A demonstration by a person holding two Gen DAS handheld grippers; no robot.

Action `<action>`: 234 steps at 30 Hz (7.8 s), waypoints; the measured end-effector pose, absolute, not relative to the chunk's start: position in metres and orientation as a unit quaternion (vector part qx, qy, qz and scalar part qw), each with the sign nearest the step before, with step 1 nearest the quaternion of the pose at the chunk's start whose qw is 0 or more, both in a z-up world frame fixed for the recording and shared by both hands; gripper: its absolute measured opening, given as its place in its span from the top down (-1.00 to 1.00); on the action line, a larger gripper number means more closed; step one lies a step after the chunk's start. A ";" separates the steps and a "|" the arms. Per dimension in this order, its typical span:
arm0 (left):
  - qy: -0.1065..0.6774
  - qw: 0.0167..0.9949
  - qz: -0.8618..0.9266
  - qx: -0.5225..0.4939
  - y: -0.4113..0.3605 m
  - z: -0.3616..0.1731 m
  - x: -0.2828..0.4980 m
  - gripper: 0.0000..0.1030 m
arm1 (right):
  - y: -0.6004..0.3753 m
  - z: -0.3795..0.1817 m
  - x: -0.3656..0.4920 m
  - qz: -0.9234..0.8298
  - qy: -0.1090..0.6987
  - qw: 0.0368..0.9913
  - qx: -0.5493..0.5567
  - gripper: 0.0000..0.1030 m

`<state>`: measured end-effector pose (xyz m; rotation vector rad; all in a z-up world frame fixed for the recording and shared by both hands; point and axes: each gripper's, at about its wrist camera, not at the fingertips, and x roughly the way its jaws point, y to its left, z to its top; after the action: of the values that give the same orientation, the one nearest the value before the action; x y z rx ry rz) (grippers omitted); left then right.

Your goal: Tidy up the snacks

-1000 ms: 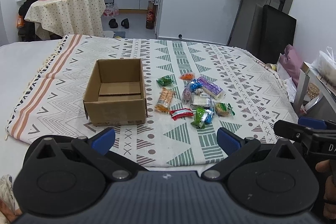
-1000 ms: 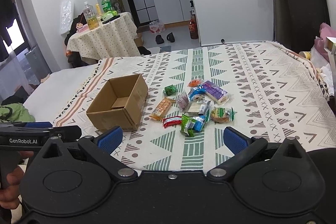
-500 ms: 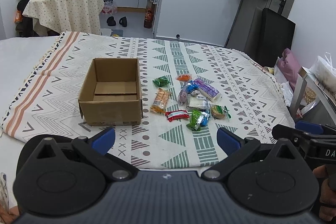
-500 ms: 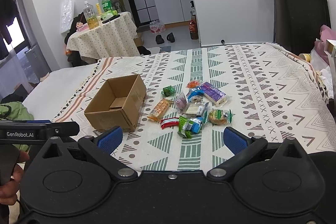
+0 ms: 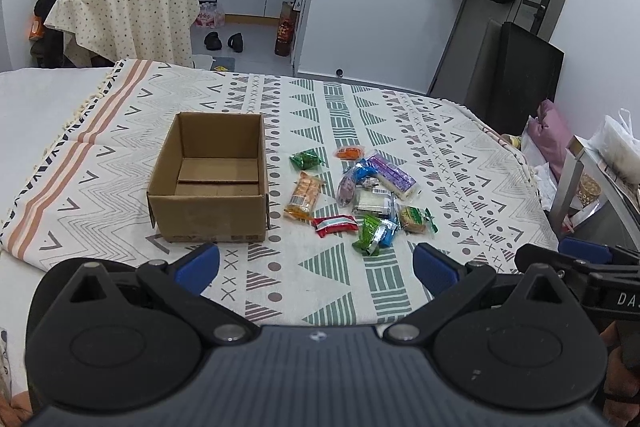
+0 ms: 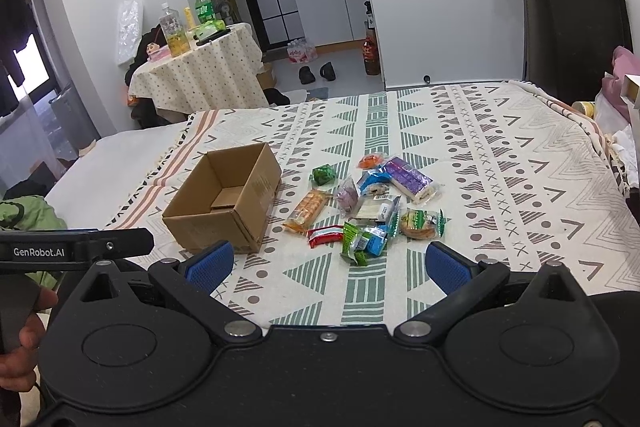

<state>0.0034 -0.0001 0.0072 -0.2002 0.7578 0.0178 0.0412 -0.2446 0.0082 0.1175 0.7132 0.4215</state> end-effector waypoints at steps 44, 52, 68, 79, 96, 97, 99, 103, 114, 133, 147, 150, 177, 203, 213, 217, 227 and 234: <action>0.406 0.905 -0.017 -0.124 -0.046 -0.060 0.114 -0.65 | -0.293 -0.073 0.156 0.173 0.430 0.870 0.168 -0.85; 0.429 0.896 -0.013 -0.113 -0.055 -0.081 0.145 -0.44 | -0.295 -0.102 0.187 0.174 0.446 0.853 0.205 -0.80; 0.494 0.863 -0.038 -0.100 -0.082 -0.155 0.196 -0.30 | -0.299 -0.151 0.234 0.158 0.468 0.834 0.245 -0.70; 0.514 0.853 -0.043 -0.083 -0.087 -0.193 0.225 -0.01 | -0.291 -0.177 0.261 0.140 0.495 0.826 0.230 -0.70; 0.495 0.860 -0.038 -0.122 -0.064 -0.182 0.231 0.45 | -0.251 -0.195 0.282 0.125 0.518 0.839 0.115 -0.65; 0.493 0.861 -0.037 -0.122 -0.061 -0.180 0.230 0.45 | -0.249 -0.195 0.283 0.125 0.517 0.840 0.108 -0.65; 0.490 0.862 -0.034 -0.122 -0.057 -0.175 0.227 0.45 | -0.244 -0.195 0.284 0.124 0.516 0.842 0.093 -0.64; 0.484 0.866 -0.034 -0.121 -0.049 -0.161 0.222 0.45 | -0.238 -0.197 0.279 0.128 0.514 0.846 0.062 -0.42; 0.459 0.881 -0.041 -0.107 -0.037 -0.121 0.202 0.45 | -0.246 -0.167 0.261 0.127 0.499 0.853 0.082 0.09; 0.415 0.901 -0.001 -0.128 0.019 -0.064 0.155 0.45 | -0.214 -0.077 0.209 0.168 0.423 0.885 0.100 0.09; 0.402 0.902 0.031 -0.157 0.077 -0.055 0.142 0.45 | -0.155 -0.051 0.198 0.197 0.403 0.890 0.084 0.10; 0.400 0.901 0.037 -0.164 0.090 -0.056 0.142 0.45 | -0.141 -0.049 0.198 0.203 0.401 0.890 0.080 0.10; 0.435 0.872 0.095 -0.202 0.178 -0.087 0.171 0.34 | -0.025 -0.064 0.216 0.260 0.435 0.861 0.046 0.12; 0.435 0.871 0.125 -0.189 0.174 -0.066 0.143 -0.76 | -0.055 -0.051 0.200 0.244 0.423 0.870 0.072 -0.59; 0.416 0.886 0.107 -0.173 0.140 -0.052 0.134 -1.00 | -0.089 -0.047 0.188 0.227 0.412 0.879 0.076 -1.00; 0.414 0.889 0.107 -0.162 0.122 -0.049 0.132 -1.00 | -0.105 -0.045 0.184 0.220 0.407 0.884 0.070 -1.00; 0.416 0.892 0.089 -0.155 0.080 -0.040 0.130 -1.00 | -0.149 -0.039 0.174 0.206 0.387 0.895 0.084 -1.00; 0.419 0.893 0.084 -0.142 0.048 -0.033 0.128 -1.00 | -0.181 -0.038 0.169 0.197 0.382 0.898 0.096 -1.00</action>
<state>0.1277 0.0482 -0.0330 -0.2942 0.8687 0.1733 0.1695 -0.1808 -0.0375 0.1996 0.7921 0.4086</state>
